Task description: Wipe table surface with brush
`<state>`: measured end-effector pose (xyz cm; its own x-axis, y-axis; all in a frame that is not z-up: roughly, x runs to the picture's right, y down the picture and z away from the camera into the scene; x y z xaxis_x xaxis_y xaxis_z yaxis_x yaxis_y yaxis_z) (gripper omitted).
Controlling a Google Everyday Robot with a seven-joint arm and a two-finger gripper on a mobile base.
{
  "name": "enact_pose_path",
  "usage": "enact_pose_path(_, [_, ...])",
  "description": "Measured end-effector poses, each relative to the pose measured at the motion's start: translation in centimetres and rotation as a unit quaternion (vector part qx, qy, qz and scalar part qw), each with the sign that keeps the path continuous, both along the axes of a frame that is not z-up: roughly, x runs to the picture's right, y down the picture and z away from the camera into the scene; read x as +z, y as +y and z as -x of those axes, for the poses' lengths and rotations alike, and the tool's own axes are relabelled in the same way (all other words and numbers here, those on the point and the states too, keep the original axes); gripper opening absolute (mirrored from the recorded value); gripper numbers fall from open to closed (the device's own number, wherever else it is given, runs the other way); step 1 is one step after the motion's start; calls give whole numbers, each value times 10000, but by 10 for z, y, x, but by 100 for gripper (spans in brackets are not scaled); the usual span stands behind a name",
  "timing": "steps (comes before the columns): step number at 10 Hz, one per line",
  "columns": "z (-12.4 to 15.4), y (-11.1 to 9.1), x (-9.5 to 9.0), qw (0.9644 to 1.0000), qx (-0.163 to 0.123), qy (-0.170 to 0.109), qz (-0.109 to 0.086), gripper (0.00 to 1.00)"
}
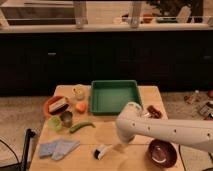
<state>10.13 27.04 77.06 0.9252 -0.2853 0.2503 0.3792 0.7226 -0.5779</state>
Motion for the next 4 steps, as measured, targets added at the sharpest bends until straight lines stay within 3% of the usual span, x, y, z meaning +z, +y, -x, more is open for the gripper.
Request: enact_pose_path(4, [-12, -8, 16, 9998, 110, 140, 30, 0])
